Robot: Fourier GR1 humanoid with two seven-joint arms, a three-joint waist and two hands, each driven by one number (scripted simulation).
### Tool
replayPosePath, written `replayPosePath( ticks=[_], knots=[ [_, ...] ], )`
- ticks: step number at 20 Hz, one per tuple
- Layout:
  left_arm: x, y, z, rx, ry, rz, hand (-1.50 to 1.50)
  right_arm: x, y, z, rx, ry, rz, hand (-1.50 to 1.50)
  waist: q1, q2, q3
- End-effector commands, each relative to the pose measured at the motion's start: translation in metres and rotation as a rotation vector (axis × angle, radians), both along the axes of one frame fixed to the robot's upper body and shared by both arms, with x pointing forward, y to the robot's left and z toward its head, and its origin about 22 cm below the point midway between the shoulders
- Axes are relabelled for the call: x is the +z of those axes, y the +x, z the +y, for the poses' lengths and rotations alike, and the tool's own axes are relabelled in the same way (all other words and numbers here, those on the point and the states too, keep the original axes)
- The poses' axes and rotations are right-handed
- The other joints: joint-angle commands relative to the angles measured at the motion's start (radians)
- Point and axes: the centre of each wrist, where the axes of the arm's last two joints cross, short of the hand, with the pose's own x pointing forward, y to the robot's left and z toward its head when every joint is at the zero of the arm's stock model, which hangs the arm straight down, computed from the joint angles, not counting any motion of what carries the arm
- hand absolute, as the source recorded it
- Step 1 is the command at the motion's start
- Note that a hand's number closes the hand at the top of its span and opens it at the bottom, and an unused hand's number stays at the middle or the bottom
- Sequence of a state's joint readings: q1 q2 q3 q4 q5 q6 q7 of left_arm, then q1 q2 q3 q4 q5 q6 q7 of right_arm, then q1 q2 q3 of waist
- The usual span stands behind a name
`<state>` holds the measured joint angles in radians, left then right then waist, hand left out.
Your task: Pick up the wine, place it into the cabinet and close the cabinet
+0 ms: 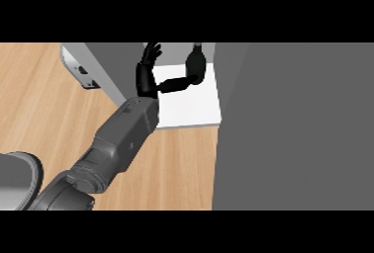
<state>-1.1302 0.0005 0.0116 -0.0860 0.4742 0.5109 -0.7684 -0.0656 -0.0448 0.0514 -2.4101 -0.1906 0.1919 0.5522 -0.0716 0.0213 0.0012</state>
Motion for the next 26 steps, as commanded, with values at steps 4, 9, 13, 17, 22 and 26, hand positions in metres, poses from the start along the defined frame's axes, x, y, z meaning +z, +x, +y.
replayPosePath(
  ticks=[4, 9, 13, 17, 22, 26],
  knots=[
    [0.006, 0.007, 0.023, 0.036, 0.056, 0.0, -1.5, 0.011, -0.014, -0.002, 0.028, 0.015, -0.027, -1.5, -0.007, 0.005, -0.003],
    [-0.02, -0.008, 0.027, 0.045, 0.0, -0.04, -1.5, 0.011, -0.014, -0.004, 0.021, 0.028, -0.024, -1.5, -0.007, 0.007, -0.003],
    [-0.028, -0.013, 0.025, 0.01, -0.021, -0.029, -1.5, 0.013, -0.017, 0.0, 0.022, 0.011, -0.013, -1.5, 0.003, 0.002, -0.003],
    [-0.007, -0.003, 0.008, -0.023, -0.033, -0.061, -1.5, 0.01, -0.009, -0.004, 0.023, 0.01, -0.012, -1.5, 0.003, 0.002, -0.003],
    [-0.027, -0.011, 0.032, -0.077, -0.03, -0.073, -1.5, 0.007, -0.011, 0.002, 0.038, 0.022, -0.029, -1.5, 0.002, 0.004, -0.003],
    [-0.013, -0.006, 0.009, -0.122, -0.045, -0.055, -1.5, 0.012, -0.011, -0.005, 0.028, 0.02, -0.02, -1.5, 0.016, -0.004, -0.002]
  ],
)
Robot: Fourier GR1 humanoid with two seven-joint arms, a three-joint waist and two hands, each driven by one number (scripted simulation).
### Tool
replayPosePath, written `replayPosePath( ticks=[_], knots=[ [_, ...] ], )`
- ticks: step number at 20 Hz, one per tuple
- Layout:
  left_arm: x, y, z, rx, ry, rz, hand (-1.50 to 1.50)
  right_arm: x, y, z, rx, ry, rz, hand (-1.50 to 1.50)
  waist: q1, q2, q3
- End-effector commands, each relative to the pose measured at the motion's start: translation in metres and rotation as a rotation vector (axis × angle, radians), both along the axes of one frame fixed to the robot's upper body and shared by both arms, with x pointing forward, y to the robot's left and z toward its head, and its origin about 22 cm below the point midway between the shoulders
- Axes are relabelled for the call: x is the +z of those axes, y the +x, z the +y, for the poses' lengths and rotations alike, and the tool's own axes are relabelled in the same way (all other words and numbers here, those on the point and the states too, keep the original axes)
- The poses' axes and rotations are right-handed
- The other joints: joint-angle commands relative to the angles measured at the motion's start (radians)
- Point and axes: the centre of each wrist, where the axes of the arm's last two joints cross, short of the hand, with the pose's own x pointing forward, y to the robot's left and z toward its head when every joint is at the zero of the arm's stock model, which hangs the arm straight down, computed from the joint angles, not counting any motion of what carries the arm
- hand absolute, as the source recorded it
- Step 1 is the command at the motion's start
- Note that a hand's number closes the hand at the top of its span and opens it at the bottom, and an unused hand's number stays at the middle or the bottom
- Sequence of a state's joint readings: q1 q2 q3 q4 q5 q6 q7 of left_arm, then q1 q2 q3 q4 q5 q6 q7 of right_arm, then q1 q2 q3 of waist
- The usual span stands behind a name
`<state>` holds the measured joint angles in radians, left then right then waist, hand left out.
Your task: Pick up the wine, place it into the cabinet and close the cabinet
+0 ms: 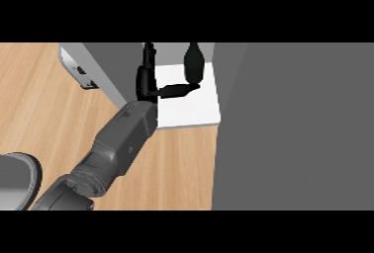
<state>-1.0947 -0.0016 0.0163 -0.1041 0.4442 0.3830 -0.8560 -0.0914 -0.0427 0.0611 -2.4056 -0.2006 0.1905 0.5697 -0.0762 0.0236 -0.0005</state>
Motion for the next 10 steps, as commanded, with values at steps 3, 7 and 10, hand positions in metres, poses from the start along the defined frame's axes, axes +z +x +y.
replayPosePath(
  ticks=[3, 7, 10],
  knots=[
    [-0.017, -0.009, 0.008, -0.014, -0.015, 0.036, -1.5, 0.007, -0.007, -0.004, 0.001, 0.027, -0.017, -1.5, 0.022, -0.006, 0.0],
    [-0.022, -0.012, 0.011, -0.02, -0.108, 0.031, -1.5, 0.009, -0.004, 0.008, 0.013, 0.008, -0.004, -1.5, 0.008, -0.009, -0.001],
    [-0.019, -0.011, 0.01, -0.036, -0.131, 0.002, -1.5, 0.017, -0.014, 0.002, 0.03, 0.021, -0.009, -1.5, 0.011, -0.011, -0.001]
  ],
)
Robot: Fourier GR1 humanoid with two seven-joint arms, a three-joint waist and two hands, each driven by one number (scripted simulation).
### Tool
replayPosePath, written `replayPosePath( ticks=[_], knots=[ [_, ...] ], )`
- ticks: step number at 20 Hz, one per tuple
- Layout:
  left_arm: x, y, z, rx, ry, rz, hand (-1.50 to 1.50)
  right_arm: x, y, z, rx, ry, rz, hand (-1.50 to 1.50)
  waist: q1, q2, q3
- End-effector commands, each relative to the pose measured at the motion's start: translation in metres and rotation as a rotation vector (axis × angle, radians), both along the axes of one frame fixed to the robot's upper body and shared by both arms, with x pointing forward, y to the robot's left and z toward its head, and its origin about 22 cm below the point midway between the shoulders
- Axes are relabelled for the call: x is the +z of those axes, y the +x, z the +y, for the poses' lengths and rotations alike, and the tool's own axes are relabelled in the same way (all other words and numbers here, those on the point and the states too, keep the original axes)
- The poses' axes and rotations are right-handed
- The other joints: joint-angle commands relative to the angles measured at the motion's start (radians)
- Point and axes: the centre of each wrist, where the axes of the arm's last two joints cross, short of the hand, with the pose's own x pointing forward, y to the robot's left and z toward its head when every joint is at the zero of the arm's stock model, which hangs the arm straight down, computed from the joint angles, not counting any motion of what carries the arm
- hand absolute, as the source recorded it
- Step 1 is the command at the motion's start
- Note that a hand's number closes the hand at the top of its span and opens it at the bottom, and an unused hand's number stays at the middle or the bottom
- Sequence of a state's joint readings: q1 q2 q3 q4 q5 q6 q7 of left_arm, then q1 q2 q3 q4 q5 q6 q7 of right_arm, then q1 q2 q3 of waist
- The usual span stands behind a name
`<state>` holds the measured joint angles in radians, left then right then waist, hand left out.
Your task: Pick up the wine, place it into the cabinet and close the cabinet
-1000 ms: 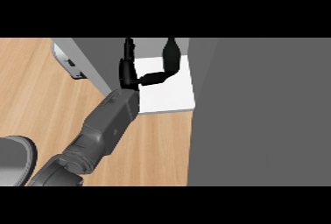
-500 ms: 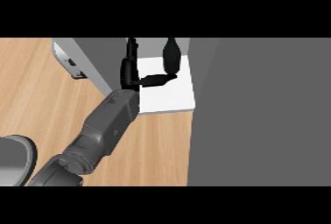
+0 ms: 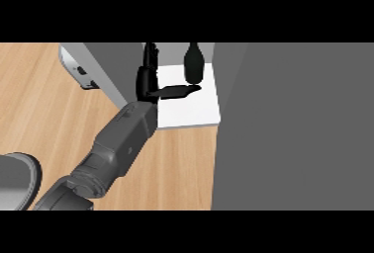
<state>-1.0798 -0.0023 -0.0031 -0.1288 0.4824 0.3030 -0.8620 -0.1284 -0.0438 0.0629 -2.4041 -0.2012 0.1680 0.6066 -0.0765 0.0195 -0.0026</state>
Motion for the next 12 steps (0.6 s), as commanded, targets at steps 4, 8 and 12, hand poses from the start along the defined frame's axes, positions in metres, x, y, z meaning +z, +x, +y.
replayPosePath(
  ticks=[4, 8, 12],
  knots=[
    [-0.024, -0.013, 0.012, 0.017, -0.095, 0.036, -1.5, -0.008, -0.008, 0.001, 0.026, 0.02, -0.016, -1.5, 0.013, -0.01, 0.002],
    [-0.028, -0.018, 0.011, 0.008, -0.11, 0.058, -1.5, 0.003, -0.021, 0.007, 0.021, 0.024, -0.001, -1.5, 0.008, -0.015, 0.002],
    [-0.037, -0.032, 0.005, -0.008, -0.109, 0.052, -1.5, -0.007, -0.008, 0.001, -0.001, 0.02, -0.003, -1.5, 0.025, -0.02, 0.002]
  ],
)
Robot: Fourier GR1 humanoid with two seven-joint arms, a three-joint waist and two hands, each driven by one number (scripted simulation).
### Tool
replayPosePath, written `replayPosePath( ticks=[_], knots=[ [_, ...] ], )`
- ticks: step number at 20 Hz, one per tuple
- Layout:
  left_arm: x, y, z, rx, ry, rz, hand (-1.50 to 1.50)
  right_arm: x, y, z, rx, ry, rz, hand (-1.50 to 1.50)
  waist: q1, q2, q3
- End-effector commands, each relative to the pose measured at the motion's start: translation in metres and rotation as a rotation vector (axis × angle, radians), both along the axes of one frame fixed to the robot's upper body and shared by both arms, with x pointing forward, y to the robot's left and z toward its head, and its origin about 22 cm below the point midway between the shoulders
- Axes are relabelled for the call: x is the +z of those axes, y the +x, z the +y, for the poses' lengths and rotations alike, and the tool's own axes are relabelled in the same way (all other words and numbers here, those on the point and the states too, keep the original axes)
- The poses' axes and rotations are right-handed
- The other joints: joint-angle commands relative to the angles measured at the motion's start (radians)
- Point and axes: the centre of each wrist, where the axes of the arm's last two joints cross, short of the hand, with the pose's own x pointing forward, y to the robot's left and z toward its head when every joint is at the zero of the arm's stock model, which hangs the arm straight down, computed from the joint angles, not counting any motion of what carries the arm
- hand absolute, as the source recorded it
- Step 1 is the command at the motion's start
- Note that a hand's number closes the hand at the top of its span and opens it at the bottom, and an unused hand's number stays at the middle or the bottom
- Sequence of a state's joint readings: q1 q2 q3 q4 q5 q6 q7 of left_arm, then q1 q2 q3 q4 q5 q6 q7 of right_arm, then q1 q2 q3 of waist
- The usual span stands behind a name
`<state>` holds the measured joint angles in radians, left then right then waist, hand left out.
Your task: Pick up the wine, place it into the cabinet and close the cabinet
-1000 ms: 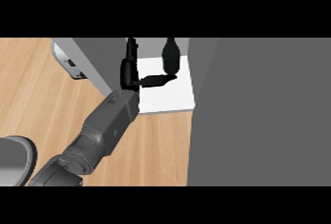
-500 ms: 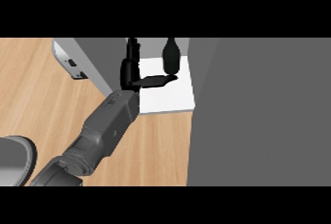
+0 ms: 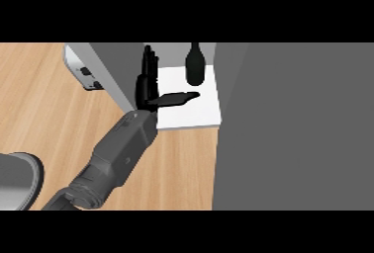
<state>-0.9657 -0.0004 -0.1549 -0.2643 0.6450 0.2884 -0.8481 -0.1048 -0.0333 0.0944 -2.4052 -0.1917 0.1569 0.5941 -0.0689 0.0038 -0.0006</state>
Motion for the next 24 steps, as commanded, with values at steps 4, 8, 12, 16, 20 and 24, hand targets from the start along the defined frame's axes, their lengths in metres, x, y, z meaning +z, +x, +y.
replayPosePath(
  ticks=[4, 8, 12, 16, 20, 24],
  knots=[
    [-0.02, -0.041, -0.022, -0.025, -0.022, 0.059, -1.5, 0.003, -0.01, -0.008, -0.018, 0.007, -0.028, -1.5, 0.016, -0.005, 0.0],
    [-0.022, -0.075, -0.047, -0.012, -0.017, 0.056, -1.5, 0.007, -0.013, -0.017, -0.04, 0.0, -0.022, -1.5, 0.029, -0.006, 0.001],
    [-0.017, -0.104, -0.062, -0.033, 0.0, 0.018, -1.5, 0.014, -0.023, -0.024, -0.065, 0.005, -0.019, -1.5, 0.058, -0.01, 0.001],
    [-0.004, -0.127, -0.071, -0.063, -0.021, -0.01, -1.5, 0.009, -0.022, -0.036, -0.096, -0.011, -0.032, -1.5, 0.071, -0.01, 0.002],
    [0.005, -0.16, -0.081, -0.061, -0.057, -0.019, -1.5, 0.017, -0.025, -0.019, -0.083, -0.011, -0.028, -1.5, 0.073, -0.01, 0.001],
    [0.016, -0.163, -0.041, -0.065, -0.071, -0.024, -1.5, 0.014, -0.02, -0.021, -0.073, -0.009, -0.029, -1.5, 0.073, -0.008, 0.001]
  ],
)
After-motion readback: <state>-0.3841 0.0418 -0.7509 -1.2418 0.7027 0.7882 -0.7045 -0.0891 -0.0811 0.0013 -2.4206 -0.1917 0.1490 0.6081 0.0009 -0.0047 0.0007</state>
